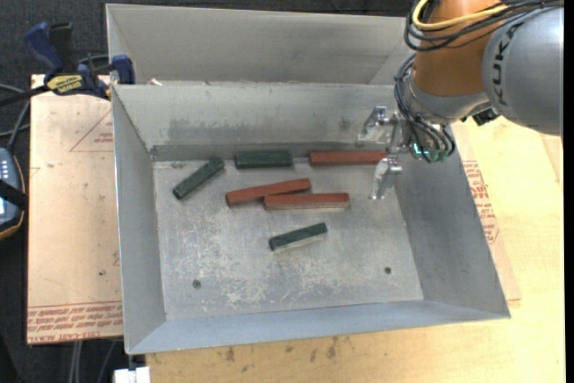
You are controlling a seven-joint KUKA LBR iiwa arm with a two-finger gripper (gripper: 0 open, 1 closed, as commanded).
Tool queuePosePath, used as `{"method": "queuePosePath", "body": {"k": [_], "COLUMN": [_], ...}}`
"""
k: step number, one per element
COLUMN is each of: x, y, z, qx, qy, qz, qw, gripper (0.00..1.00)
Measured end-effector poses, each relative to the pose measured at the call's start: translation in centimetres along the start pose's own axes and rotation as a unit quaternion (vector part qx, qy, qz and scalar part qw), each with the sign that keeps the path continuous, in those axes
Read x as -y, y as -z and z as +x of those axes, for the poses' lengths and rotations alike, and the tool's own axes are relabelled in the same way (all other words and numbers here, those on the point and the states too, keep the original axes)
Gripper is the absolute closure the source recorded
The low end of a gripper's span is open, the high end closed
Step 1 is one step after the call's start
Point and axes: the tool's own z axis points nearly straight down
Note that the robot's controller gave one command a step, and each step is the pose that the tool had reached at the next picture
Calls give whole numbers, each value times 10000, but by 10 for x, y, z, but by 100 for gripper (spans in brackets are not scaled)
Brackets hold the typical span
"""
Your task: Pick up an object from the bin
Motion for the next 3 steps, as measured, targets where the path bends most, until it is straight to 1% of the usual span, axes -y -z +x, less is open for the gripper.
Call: {"method": "queuePosePath", "body": {"k": [1, 2, 3], "x": [0, -41, -43], "y": [5, -57, -60], "z": [-2, 11, 15], "qx": [39, 129, 36], "qy": [6, -332, -323], "qz": [5, 13, 5], "qw": [10000, 9994, 9995], "gripper": [0, 100, 0]}}
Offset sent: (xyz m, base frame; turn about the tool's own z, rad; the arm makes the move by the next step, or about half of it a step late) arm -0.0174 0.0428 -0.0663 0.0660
